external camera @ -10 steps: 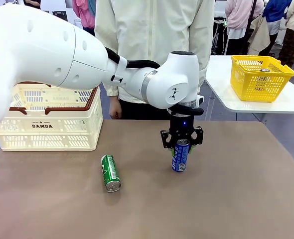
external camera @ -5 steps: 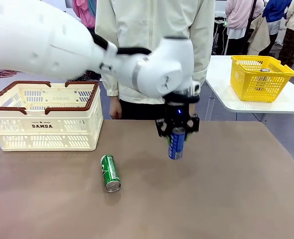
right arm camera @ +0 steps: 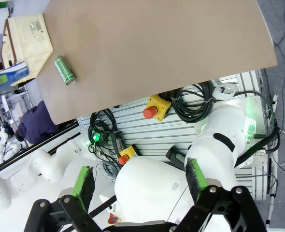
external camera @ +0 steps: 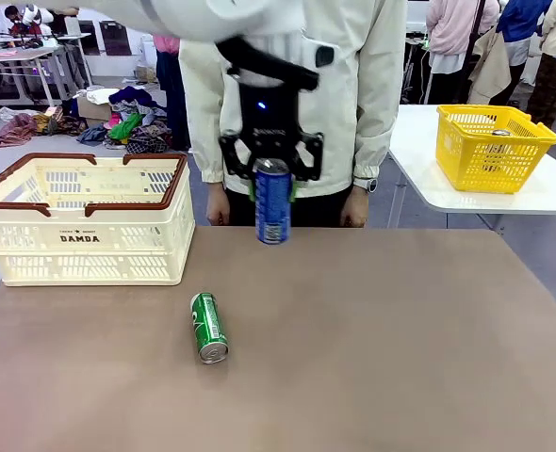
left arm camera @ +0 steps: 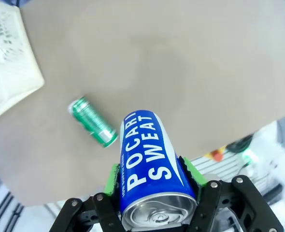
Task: Place the drinks into the Shopping basket.
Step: Pick up one drink and place it into the Shopping basket.
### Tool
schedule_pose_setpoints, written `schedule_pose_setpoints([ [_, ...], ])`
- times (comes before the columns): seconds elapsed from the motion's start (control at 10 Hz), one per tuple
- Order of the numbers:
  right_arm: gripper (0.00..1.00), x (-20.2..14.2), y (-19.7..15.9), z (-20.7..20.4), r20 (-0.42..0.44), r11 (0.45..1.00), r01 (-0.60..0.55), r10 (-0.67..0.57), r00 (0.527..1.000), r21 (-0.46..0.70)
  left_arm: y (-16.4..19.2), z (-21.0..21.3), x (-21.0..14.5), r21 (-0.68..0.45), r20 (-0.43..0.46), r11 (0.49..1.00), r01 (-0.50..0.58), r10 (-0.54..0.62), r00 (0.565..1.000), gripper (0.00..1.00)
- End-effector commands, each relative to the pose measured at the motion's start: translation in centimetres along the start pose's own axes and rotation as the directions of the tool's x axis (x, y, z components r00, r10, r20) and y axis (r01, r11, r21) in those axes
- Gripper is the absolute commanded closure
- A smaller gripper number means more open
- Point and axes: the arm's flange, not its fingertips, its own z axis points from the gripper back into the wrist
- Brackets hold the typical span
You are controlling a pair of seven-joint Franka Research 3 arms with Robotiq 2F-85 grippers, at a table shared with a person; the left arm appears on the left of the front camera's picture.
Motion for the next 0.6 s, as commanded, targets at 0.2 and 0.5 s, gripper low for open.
schedule_pose_setpoints([
  [0.2,0.0,-0.9,-0.4,0.3,0.001,1.0,-0.022,0.022,1.0,0.012,1.2,0.6,-0.3,0.011,0.006,0.999,0.04,-0.04,0.999,1.0],
  [0.5,0.0,-0.9,-0.4,0.3,0.001,1.0,-0.022,0.022,1.0,0.012,1.2,0.6,-0.3,0.011,0.006,0.999,0.04,-0.04,0.999,1.0],
])
